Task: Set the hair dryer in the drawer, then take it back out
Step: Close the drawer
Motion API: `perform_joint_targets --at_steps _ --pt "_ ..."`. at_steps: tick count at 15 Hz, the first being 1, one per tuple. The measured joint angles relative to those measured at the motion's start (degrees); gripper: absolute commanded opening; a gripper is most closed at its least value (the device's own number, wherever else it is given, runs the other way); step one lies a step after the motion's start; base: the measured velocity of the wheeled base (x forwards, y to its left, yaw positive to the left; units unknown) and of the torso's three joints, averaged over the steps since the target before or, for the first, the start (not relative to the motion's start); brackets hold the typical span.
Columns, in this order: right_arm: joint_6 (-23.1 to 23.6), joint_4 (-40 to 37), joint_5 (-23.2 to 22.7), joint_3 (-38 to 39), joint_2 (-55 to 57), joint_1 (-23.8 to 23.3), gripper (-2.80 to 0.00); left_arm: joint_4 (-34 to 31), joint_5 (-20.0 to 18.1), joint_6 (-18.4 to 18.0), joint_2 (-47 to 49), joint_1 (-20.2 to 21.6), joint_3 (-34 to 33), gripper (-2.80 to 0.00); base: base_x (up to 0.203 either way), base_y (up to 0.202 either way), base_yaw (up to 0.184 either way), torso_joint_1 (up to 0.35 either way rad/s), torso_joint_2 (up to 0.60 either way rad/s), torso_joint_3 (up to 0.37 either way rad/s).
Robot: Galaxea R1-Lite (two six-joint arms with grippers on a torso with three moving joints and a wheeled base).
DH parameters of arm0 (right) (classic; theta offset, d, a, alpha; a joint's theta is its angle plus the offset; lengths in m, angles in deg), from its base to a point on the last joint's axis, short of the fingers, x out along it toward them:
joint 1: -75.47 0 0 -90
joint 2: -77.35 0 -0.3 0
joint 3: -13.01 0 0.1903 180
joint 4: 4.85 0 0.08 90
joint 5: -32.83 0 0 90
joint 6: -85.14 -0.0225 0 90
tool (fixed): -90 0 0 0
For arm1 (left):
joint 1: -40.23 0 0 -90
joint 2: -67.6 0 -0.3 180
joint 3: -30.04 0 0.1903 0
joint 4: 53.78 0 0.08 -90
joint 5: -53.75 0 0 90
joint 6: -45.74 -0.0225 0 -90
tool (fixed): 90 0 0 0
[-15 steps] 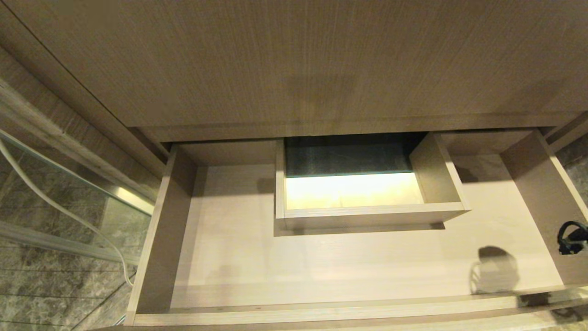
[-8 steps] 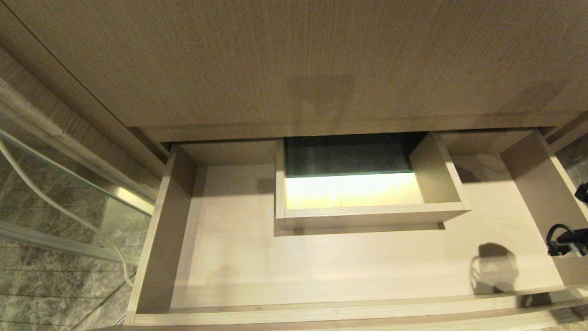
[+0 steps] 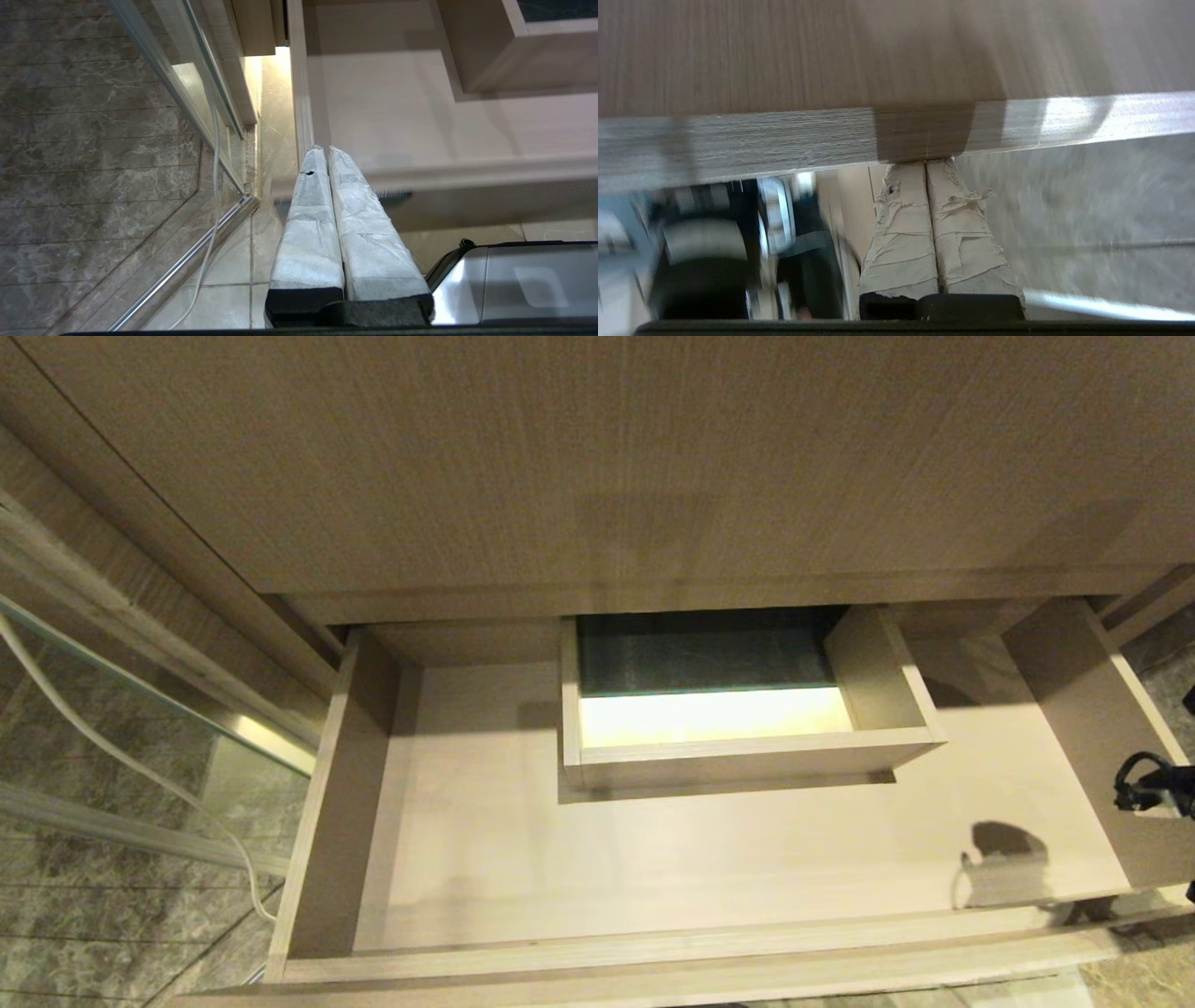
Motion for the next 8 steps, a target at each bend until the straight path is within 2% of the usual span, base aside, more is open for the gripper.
perform_joint_targets --at_steps 2,4,6,8 --pt "-0.8 8.4 -3.6 0.0 -0.4 0.3 -2.8 0.0 0.0 0.0 0.0 0.0 0.0 -2.8 0.0 0.0 0.0 0.0 0.0 0.0" --pt "-1.6 21.4 -8.8 -1.0 -0.3 1.0 -2.8 0.0 0.0 0.0 0.0 0.0 0.0 -2.8 0.0 0.0 0.0 0.0 0.0 0.0" --pt "-4.5 35.1 -13.5 -3.5 1.0 2.9 -2.8 0.0 0.0 0.0 0.0 0.0 0.0 -2.8 0.0 0.0 0.0 0.0 0.0 0.0" --pt "-7.1 42.9 -14.4 -6.4 2.8 4.2 -2.8 0.0 0.0 0.0 0.0 0.0 0.0 -2.8 0.0 0.0 0.0 0.0 0.0 0.0"
